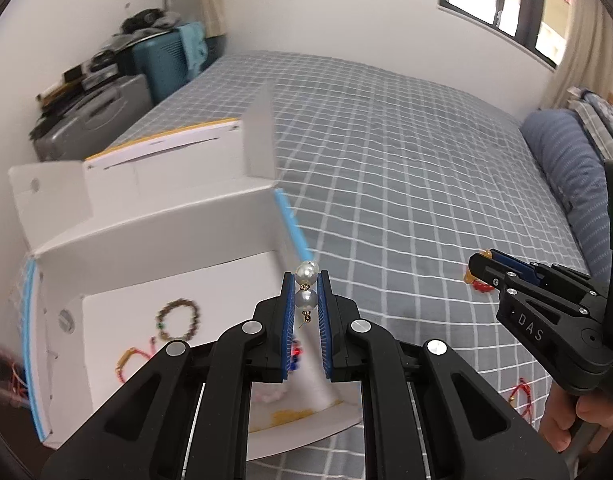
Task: Organize jewelry
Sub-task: 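Lift both held pieces and carry them over the white box, then open left tool to drop pearl pin while right tool drops amber bracelet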
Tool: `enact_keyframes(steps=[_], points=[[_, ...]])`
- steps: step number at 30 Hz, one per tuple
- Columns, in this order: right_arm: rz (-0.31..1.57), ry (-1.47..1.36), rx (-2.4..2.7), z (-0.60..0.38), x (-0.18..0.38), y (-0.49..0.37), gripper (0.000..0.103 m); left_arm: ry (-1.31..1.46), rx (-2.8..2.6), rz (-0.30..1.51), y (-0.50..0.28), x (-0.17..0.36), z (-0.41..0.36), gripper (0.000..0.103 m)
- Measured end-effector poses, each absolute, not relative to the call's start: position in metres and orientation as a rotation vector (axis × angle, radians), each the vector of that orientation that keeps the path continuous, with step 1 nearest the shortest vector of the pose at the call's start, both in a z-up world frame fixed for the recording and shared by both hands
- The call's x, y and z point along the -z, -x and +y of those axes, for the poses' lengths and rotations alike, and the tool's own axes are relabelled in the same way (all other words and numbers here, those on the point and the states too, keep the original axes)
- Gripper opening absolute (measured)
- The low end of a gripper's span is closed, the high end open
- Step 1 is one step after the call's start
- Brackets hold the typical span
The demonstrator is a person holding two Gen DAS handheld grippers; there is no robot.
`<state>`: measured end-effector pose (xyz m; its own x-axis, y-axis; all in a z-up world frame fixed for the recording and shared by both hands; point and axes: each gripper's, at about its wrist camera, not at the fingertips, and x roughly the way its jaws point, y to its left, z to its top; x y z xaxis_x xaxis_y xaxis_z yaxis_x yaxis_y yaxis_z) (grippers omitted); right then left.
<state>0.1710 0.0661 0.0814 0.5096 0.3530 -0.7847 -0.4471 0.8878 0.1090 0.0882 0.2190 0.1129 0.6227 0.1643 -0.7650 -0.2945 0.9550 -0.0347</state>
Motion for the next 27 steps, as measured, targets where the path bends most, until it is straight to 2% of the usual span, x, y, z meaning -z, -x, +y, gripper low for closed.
enact_keyframes(steps=[18, 27], points=[[0.904, 0.206, -0.688, 0.204, -0.078, -0.110, 0.017, 0.251, -0.492, 0.883, -0.014, -0.089, 0.335, 0.011], [0.933, 0.249, -0.721, 0.241, -0.054, -0.093, 0.017, 0.300, -0.551, 0.918, 0.013, -0.064, 0.371, 0.011]])
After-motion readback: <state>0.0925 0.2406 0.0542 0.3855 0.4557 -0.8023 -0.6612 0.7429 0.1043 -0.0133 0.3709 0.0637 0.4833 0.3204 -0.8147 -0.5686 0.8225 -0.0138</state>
